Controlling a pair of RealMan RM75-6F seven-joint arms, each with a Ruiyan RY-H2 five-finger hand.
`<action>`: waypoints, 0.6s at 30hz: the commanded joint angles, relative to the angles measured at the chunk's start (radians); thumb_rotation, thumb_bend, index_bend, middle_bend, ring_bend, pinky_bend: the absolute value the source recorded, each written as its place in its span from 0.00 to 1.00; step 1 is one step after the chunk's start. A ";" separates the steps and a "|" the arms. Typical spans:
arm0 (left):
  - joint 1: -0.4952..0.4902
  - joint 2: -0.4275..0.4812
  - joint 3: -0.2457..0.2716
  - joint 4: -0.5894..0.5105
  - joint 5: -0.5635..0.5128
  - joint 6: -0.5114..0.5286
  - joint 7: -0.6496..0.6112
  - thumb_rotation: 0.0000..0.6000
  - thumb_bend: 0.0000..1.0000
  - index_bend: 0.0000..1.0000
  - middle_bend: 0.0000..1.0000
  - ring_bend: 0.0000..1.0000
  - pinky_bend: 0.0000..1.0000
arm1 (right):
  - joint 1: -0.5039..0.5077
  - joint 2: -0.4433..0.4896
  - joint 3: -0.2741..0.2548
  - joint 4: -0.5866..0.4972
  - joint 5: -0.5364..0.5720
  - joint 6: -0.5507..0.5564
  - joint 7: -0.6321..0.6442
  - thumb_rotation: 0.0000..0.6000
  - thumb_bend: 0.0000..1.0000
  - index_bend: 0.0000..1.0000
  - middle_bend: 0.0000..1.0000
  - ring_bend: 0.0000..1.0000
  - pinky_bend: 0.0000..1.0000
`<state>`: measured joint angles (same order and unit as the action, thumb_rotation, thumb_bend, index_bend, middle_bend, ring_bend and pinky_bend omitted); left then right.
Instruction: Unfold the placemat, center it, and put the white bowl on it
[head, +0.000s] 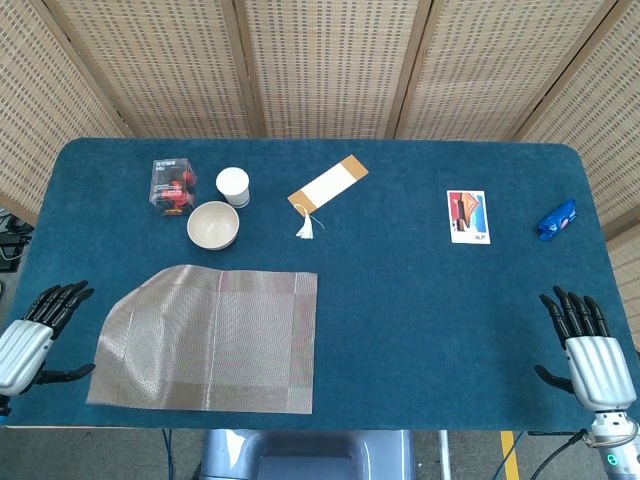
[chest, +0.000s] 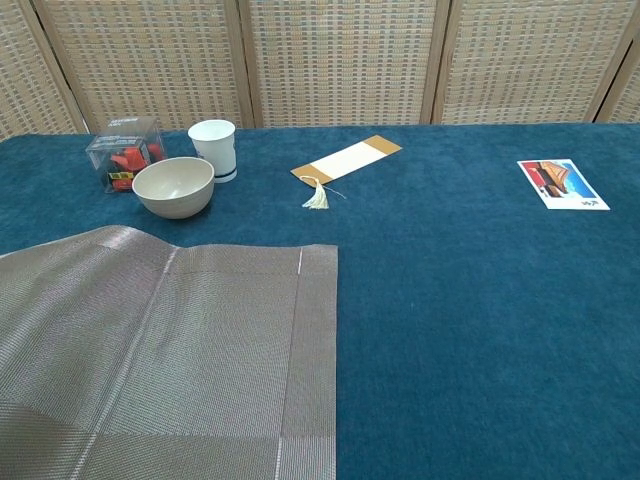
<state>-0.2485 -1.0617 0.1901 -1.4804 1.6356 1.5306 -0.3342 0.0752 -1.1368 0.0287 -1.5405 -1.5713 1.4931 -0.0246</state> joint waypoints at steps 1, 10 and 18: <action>0.006 0.029 -0.046 -0.089 -0.045 0.011 0.079 1.00 0.00 0.00 0.00 0.00 0.00 | 0.007 -0.004 -0.006 0.007 -0.011 -0.011 -0.006 1.00 0.00 0.07 0.00 0.00 0.00; 0.026 0.130 -0.101 -0.319 -0.064 0.066 0.285 1.00 0.00 0.00 0.00 0.00 0.00 | 0.023 -0.028 -0.013 0.020 -0.020 -0.036 -0.044 1.00 0.00 0.07 0.00 0.00 0.00; 0.036 0.094 -0.135 -0.409 -0.102 0.053 0.474 1.00 0.00 0.00 0.00 0.00 0.00 | 0.104 -0.039 -0.032 0.067 -0.128 -0.105 -0.082 1.00 0.00 0.12 0.00 0.00 0.00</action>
<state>-0.2186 -0.9498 0.0714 -1.8633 1.5521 1.5863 0.0953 0.1474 -1.1738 0.0055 -1.4912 -1.6596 1.4144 -0.0960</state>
